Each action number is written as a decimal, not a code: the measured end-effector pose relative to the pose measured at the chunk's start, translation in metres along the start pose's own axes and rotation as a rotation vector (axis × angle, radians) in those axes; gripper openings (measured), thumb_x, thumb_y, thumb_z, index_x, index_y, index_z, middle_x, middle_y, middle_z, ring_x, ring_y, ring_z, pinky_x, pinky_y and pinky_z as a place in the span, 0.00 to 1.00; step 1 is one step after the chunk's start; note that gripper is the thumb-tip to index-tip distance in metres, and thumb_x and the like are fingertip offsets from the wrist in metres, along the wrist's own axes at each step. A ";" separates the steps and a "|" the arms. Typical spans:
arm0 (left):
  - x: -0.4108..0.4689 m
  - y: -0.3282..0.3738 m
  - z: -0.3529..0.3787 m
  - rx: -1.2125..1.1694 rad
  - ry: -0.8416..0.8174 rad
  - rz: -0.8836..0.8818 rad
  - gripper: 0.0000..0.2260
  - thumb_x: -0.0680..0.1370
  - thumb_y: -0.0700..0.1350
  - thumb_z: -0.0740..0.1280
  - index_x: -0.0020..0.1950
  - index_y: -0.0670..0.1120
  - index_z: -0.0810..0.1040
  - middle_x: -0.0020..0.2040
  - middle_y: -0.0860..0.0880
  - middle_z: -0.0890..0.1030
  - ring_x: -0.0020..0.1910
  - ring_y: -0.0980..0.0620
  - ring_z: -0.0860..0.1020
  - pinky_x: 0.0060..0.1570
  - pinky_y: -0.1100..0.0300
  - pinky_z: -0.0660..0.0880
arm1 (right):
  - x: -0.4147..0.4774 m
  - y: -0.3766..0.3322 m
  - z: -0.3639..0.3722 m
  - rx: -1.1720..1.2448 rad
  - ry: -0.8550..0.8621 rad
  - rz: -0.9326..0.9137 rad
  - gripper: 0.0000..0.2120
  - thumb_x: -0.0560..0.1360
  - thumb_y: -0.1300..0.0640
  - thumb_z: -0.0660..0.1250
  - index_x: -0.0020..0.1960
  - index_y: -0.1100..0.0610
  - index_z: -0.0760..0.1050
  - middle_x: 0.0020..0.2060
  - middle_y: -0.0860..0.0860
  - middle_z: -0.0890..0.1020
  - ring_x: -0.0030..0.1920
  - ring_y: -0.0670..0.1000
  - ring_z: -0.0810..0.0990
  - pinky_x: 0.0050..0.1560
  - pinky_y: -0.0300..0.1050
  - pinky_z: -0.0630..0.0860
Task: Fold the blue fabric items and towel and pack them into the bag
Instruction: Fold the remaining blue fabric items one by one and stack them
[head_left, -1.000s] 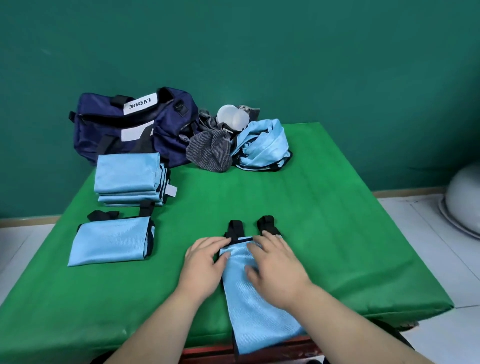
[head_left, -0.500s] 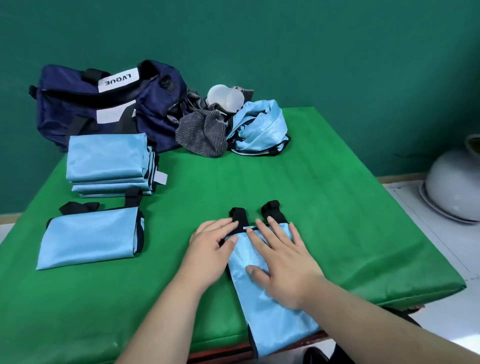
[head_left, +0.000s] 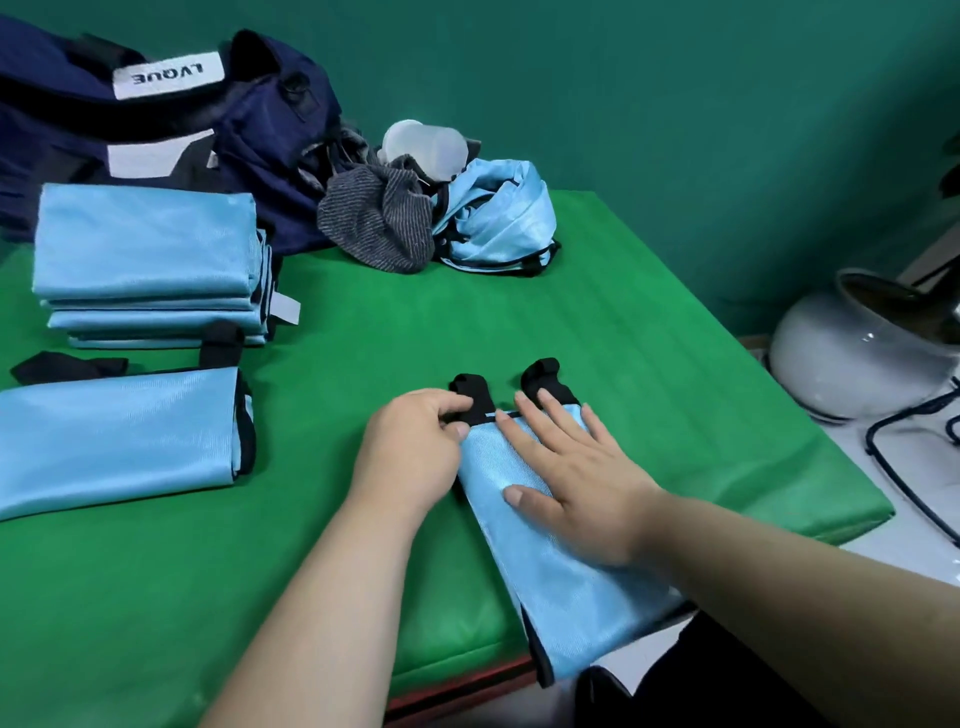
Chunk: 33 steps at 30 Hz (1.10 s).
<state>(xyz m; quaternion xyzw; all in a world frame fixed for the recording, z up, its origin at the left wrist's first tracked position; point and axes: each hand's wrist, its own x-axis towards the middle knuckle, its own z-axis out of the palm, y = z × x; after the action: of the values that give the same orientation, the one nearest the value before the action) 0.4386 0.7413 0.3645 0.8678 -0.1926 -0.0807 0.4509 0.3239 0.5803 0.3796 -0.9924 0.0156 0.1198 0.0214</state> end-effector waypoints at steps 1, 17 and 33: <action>0.000 0.000 0.000 -0.007 0.005 0.003 0.13 0.76 0.41 0.70 0.60 0.51 0.83 0.59 0.53 0.83 0.55 0.52 0.80 0.60 0.61 0.73 | 0.000 -0.001 -0.005 0.022 -0.024 0.004 0.37 0.77 0.29 0.40 0.79 0.42 0.34 0.79 0.45 0.34 0.77 0.46 0.28 0.78 0.57 0.36; -0.009 0.005 -0.002 0.167 0.151 0.163 0.12 0.78 0.45 0.69 0.61 0.50 0.81 0.61 0.49 0.75 0.60 0.46 0.74 0.63 0.53 0.71 | -0.011 -0.006 0.006 -0.041 0.047 0.008 0.46 0.69 0.24 0.35 0.80 0.45 0.36 0.80 0.48 0.36 0.78 0.50 0.30 0.78 0.58 0.37; -0.054 -0.005 -0.002 0.636 -0.257 0.381 0.28 0.81 0.62 0.48 0.80 0.56 0.55 0.81 0.57 0.41 0.77 0.59 0.35 0.78 0.47 0.39 | -0.035 0.046 0.010 0.161 0.053 0.010 0.41 0.75 0.27 0.47 0.82 0.46 0.43 0.79 0.43 0.37 0.78 0.41 0.36 0.79 0.51 0.39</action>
<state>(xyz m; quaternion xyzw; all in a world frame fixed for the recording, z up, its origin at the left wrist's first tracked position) 0.3914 0.7674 0.3604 0.8957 -0.4206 -0.0401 0.1387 0.2855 0.5353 0.3764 -0.9902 0.0305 0.0919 0.1002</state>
